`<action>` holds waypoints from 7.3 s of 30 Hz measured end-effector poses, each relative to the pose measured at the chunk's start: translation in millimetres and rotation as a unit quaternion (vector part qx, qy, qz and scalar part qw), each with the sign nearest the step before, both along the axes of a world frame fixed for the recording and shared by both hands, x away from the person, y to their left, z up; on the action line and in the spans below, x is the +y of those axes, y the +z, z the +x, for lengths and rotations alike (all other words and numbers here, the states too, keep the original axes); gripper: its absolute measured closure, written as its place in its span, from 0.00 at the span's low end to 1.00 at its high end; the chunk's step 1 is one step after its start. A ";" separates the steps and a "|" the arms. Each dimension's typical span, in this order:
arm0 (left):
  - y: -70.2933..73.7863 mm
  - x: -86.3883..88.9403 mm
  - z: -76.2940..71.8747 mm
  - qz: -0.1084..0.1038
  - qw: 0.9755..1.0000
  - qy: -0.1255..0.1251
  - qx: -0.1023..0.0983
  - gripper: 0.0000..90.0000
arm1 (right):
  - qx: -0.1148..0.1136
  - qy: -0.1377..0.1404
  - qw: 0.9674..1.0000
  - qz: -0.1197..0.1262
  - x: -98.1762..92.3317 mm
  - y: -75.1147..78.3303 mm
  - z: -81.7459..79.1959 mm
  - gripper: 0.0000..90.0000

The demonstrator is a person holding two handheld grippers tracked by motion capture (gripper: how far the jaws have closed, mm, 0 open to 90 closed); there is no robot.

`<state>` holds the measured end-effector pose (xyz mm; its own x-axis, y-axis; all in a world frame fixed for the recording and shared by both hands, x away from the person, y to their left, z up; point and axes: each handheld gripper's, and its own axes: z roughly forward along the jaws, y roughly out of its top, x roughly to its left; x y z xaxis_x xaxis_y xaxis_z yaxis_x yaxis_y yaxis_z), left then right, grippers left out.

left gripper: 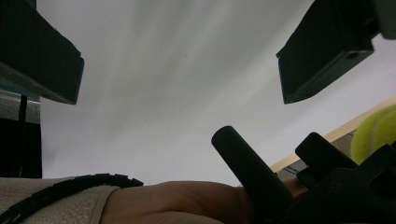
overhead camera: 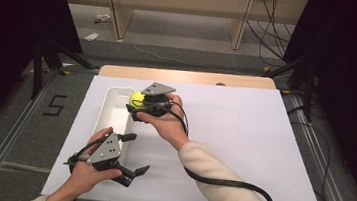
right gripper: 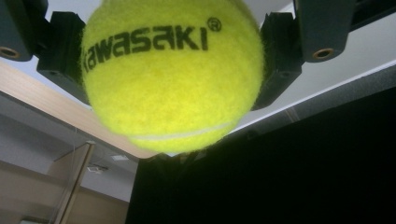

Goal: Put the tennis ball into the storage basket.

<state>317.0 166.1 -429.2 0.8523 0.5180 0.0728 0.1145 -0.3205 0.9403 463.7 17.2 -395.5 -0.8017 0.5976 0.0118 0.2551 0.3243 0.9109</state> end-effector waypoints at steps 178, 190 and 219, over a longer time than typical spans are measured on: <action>-1.8 -5.2 -3.8 0.017 1.000 -0.026 0.000 0.00 | 0.029 0.104 0.992 -0.060 83.1 -25.0 12.2 0.29; -2.1 -5.4 -3.8 0.017 0.999 -0.028 0.001 0.00 | 0.032 0.111 0.991 -0.062 86.0 -29.1 11.0 0.27; -3.2 -6.2 -3.2 0.018 1.000 -0.024 0.002 0.00 | 0.016 0.058 0.998 -0.029 1.4 4.9 16.3 0.17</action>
